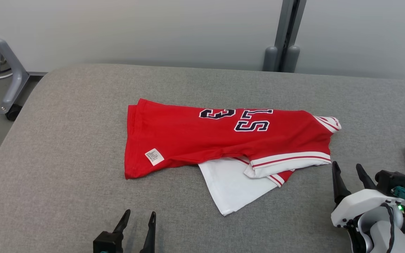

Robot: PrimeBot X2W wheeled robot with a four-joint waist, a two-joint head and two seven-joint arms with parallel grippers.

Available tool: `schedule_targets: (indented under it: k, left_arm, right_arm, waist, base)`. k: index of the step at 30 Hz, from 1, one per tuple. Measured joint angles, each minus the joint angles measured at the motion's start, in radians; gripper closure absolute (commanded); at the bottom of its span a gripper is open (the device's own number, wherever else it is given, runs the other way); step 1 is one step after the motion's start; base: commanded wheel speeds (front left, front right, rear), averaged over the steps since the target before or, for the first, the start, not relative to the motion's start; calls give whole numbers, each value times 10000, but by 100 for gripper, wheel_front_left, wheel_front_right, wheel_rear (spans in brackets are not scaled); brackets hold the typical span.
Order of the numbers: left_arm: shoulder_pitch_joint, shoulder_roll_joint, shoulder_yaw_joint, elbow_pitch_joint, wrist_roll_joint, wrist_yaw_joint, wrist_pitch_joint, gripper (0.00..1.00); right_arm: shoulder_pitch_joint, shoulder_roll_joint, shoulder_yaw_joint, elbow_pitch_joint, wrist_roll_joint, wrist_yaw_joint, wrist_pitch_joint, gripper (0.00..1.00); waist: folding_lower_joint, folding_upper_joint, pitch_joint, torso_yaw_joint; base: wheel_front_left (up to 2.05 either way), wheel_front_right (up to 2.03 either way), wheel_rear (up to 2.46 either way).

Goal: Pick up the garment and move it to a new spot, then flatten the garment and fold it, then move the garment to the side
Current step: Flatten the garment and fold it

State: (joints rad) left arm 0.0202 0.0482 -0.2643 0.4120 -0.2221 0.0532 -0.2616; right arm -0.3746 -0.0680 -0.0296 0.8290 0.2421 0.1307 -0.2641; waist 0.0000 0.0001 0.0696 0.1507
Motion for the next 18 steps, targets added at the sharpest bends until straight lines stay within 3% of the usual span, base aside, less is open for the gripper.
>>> schedule_targets:
  k: [9,16,17,18]
  left_arm:
    - [-320,6,-73,-167,81,-29,0,0]
    - [-445,6,-115,-247,98,-23,0,0]
    - [-452,6,-115,-253,98,-21,0,0]
    - [-451,6,-113,-255,98,-21,0,0]
  right_arm:
    - [-548,-50,-15,685,-31,2,0,0]
    - [-1039,-178,-644,1716,-397,2,0,0]
    - [-1081,-165,-673,1833,-449,0,-2,16]
    - [-1115,-148,-692,1889,-453,0,-2,55]
  waist:
    - [0,0,458,504]
    - [0,0,770,932]
    - [0,0,800,969]
    - [0,0,825,995]
  base:
    - [0,0,0]
    - [0,0,0]
    - [0,0,0]
    - [0,0,0]
